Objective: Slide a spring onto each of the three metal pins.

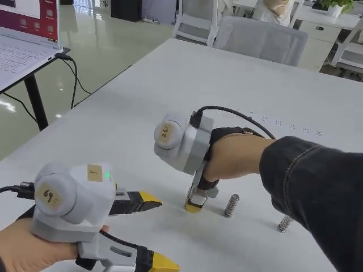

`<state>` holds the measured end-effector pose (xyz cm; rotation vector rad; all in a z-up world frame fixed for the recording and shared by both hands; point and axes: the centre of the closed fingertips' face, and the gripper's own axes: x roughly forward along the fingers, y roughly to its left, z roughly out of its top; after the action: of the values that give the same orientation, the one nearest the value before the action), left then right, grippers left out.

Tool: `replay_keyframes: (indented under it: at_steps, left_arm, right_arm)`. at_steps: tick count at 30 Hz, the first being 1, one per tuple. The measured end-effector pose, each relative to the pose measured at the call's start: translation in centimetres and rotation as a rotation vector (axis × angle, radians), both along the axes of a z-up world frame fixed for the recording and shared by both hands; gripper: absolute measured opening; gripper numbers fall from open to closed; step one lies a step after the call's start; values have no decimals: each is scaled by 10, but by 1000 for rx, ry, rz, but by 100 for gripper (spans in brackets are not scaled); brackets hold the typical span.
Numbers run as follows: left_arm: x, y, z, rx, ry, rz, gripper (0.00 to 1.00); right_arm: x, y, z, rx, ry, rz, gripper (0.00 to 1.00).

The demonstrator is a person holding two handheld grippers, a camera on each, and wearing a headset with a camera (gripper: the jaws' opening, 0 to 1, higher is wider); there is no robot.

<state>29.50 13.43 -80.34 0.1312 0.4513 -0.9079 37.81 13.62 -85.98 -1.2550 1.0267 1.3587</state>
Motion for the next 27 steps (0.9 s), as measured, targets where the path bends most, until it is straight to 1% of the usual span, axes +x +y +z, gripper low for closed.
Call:
replay_keyframes:
  at_steps: [4,6,13,17,27]
  left_arm:
    - [0,0,0,0,0,2,61]
    - [0,0,0,0,1,2,62]
    - [2,1,0,1,1,4,62]
    - [2,1,0,3,3,7,62]
    - [3,4,0,9,3,12,62]
  right_arm:
    - [1,-2,0,5,0,3,20]
    - [2,-4,1,9,-1,1,21]
    - [5,-10,8,50,7,-26,25]
    - [9,-19,9,67,8,-52,26]
    - [16,-44,11,89,14,-121,28]
